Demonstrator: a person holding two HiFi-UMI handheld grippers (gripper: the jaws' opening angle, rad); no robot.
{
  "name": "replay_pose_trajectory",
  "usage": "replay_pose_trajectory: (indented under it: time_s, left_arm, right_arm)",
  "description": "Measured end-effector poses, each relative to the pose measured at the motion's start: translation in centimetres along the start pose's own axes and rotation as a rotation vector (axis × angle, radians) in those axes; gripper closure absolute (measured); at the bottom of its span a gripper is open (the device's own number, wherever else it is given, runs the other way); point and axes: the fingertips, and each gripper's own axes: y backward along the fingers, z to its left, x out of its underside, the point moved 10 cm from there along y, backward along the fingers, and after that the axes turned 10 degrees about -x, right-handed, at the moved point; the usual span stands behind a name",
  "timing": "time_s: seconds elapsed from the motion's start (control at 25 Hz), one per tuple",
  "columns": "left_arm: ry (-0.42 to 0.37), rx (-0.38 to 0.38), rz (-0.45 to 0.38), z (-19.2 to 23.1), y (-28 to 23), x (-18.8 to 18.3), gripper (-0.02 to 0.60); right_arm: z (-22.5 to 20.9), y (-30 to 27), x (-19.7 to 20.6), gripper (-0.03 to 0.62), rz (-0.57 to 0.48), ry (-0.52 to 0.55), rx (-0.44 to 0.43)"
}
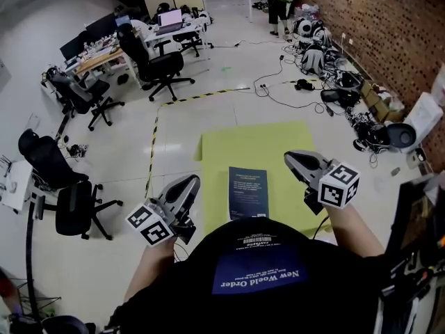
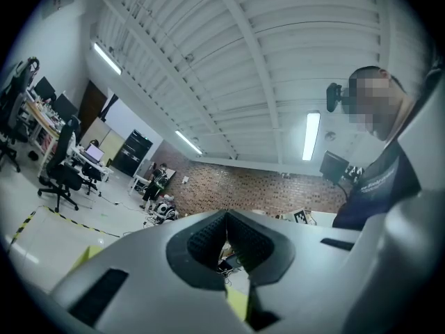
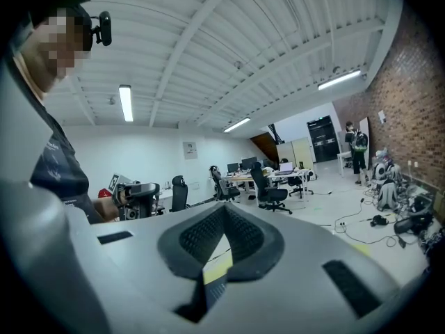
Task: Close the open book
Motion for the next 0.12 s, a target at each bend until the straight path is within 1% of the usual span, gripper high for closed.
replay_pose_trajectory:
  time_s: [0.12]
  left_arm:
    - [-0.001,0.004,0.001,0.01,0.01,-0.11,0.574]
  right_arm:
    - [0.17,-0.38,0.02,0.609,0.006,0.008,-0.011]
